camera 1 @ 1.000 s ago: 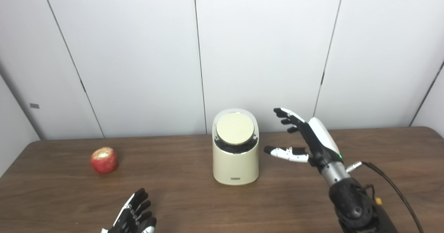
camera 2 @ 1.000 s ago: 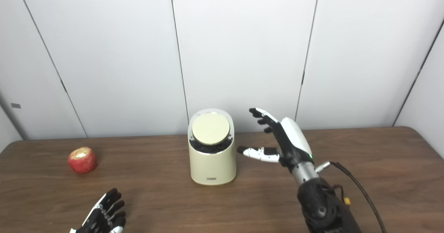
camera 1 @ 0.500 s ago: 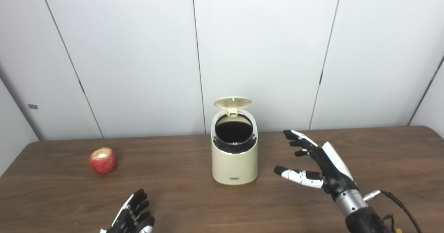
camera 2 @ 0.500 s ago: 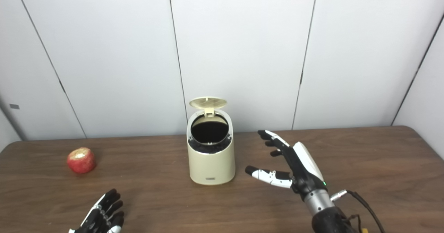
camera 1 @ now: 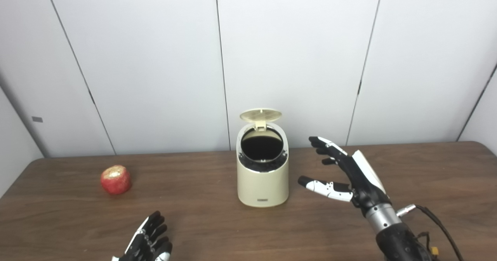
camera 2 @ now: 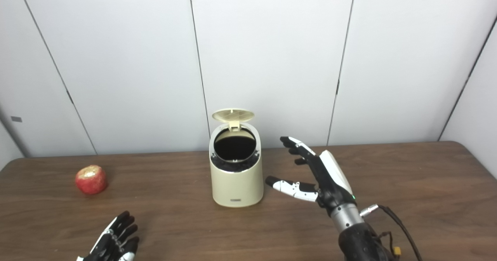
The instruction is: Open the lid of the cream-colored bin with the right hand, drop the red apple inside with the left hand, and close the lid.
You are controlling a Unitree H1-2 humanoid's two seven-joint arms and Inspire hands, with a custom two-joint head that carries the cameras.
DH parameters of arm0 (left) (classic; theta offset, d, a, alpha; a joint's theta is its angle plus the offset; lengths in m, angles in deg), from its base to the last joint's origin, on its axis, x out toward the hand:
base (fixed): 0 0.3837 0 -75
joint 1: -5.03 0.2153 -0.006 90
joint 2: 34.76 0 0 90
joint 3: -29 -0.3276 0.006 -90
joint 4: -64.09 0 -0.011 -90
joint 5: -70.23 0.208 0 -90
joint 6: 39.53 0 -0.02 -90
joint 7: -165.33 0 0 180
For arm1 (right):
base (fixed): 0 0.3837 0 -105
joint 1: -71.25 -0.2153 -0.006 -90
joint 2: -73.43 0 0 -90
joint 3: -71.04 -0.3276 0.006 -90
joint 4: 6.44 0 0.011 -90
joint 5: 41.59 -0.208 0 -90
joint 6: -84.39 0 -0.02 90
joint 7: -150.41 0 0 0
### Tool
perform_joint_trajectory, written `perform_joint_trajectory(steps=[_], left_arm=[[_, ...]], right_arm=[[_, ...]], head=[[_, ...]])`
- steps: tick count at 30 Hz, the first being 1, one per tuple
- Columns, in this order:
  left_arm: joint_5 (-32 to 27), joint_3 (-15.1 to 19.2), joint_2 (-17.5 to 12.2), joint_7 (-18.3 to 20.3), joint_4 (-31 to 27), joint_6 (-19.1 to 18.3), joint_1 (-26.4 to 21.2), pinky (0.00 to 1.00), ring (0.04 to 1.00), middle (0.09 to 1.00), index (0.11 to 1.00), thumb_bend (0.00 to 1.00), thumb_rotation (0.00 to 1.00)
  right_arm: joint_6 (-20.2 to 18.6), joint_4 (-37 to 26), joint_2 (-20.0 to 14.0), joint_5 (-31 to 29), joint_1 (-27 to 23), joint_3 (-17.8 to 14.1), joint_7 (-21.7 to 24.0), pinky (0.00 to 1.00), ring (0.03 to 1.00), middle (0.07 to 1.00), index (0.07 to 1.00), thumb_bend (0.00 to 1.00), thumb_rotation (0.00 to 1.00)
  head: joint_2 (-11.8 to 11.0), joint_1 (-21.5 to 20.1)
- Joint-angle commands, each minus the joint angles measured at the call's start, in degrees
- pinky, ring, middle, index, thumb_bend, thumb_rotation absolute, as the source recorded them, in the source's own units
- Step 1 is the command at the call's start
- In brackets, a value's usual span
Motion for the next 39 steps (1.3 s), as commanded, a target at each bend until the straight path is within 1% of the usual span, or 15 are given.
perform_joint_trajectory(steps=[1, 4, 8, 11, 13, 16, 21, 23, 25, 28, 32, 33, 34, 36, 39], left_arm=[[-0.9, -0.2, 0.6, 0.7, 1.5, 1.1, 2.9, 0.85, 0.894, 0.913, 0.932, 0.41, 0.32], [-1.4, 0.1, 0.3, 0.8, 1.3, 0.9, 2.8, 0.84, 0.891, 0.911, 0.93, 0.38, 0.33], [-1.2, 0.6, -0.1, 0.8, 0.2, -0.3, 2.8, 0.84, 0.894, 0.914, 0.928, 0.37, 0.38], [-1.3, 1.0, -0.4, 0.9, -0.2, -0.6, 2.6, 0.85, 0.896, 0.916, 0.929, 0.37, 0.41], [-1.5, 1.3, -0.5, 0.8, -0.7, -1.3, 2.6, 0.85, 0.899, 0.919, 0.928, 0.37, 0.42], [-2.0, 1.6, -0.5, 0.8, -1.5, -2.3, 2.5, 0.86, 0.9, 0.921, 0.928, 0.41, 0.44], [-2.0, 2.1, -0.6, 0.9, -1.8, -2.9, 2.4, 0.84, 0.884, 0.906, 0.916, 0.45, 0.44], [-1.7, 2.1, -0.5, 0.8, -2.2, -3.4, 2.4, 0.83, 0.879, 0.898, 0.911, 0.43, 0.42], [-1.0, 2.1, -0.5, 0.7, -2.1, -3.1, 2.4, 0.84, 0.878, 0.897, 0.914, 0.44, 0.41], [1.3, 1.6, 0.1, 0.1, -1.8, -2.5, 2.4, 0.82, 0.868, 0.888, 0.903, 0.5, 0.4], [2.8, 1.0, 1.3, -0.7, -1.1, -1.5, 2.5, 0.79, 0.847, 0.868, 0.891, 0.59, 0.4], [2.6, 0.8, 1.6, -0.8, -1.5, -1.5, 2.6, 0.78, 0.848, 0.871, 0.896, 0.59, 0.39], [2.6, 0.7, 1.9, -1.1, -2.1, -1.7, 2.8, 0.77, 0.859, 0.885, 0.922, 0.58, 0.33], [3.4, 0.6, 2.5, -2.0, -2.9, -1.8, 3.1, 0.76, 0.86, 0.886, 0.928, 0.57, 0.3], [7.1, 0.4, 2.7, -4.0, -4.8, -2.1, 3.2, 0.77, 0.862, 0.884, 0.932, 0.56, 0.24]], right_arm=[[0.6, -3.2, -0.5, -0.7, 0.0, -1.0, -0.2, 0.75, 0.839, 0.876, 0.881, 0.5, 0.58], [0.0, -4.9, -0.2, -2.0, 2.5, -1.9, -0.2, 0.77, 0.84, 0.88, 0.886, 0.49, 0.67], [-1.8, -7.7, 1.1, -4.3, 5.8, -3.0, -0.3, 0.79, 0.858, 0.885, 0.895, 0.5, 0.74], [-3.1, -9.5, 2.5, -7.1, 8.2, -3.9, -0.2, 0.73, 0.85, 0.882, 0.888, 0.51, 0.8], [-3.8, -10.3, 3.3, -9.4, 9.5, -4.6, 0.1, 0.72, 0.851, 0.89, 0.895, 0.49, 0.83], [-4.9, -11.2, 4.2, -11.8, 11.2, -5.3, 0.1, 0.77, 0.857, 0.916, 0.911, 0.46, 0.83], [-4.8, -10.9, 5.2, -14.9, 13.6, -6.6, -0.4, 0.88, 0.922, 0.95, 0.932, 0.52, 0.94], [-3.2, -10.1, 5.7, -16.0, 14.5, -7.1, -0.8, 0.9, 0.942, 0.958, 0.94, 0.53, 0.97], [-1.9, -9.4, 6.3, -17.9, 15.3, -7.8, -1.2, 0.92, 0.956, 0.96, 0.94, 0.52, 0.97], [0.9, -7.4, 6.6, -21.2, 16.5, -9.2, -1.0, 0.95, 0.964, 0.966, 0.945, 0.5, 0.97], [3.3, -4.6, 6.0, -22.3, 17.6, -10.7, -1.4, 0.94, 0.956, 0.962, 0.944, 0.5, 0.98], [3.8, -3.8, 5.8, -22.5, 17.7, -11.0, -1.6, 0.93, 0.958, 0.961, 0.943, 0.51, 0.97], [4.4, -2.9, 5.6, -22.8, 17.7, -11.4, -1.6, 0.95, 0.968, 0.964, 0.941, 0.51, 0.97], [5.5, -1.5, 5.2, -23.3, 17.8, -12.0, -1.6, 0.95, 0.972, 0.964, 0.939, 0.51, 0.97], [6.8, 0.5, 4.5, -24.1, 17.7, -13.0, -1.5, 0.96, 0.974, 0.969, 0.946, 0.52, 0.98]], head=[[0.6, -0.5], [1.4, -1.4], [2.9, -2.5], [4.4, -3.1], [5.3, -3.4], [6.4, -3.7], [7.2, -3.4], [7.1, -1.9], [6.8, 0.4], [5.8, 5.2], [4.3, 9.9], [4.1, 10.3], [3.6, 11.0], [3.1, 12.1], [2.0, 14.5]])
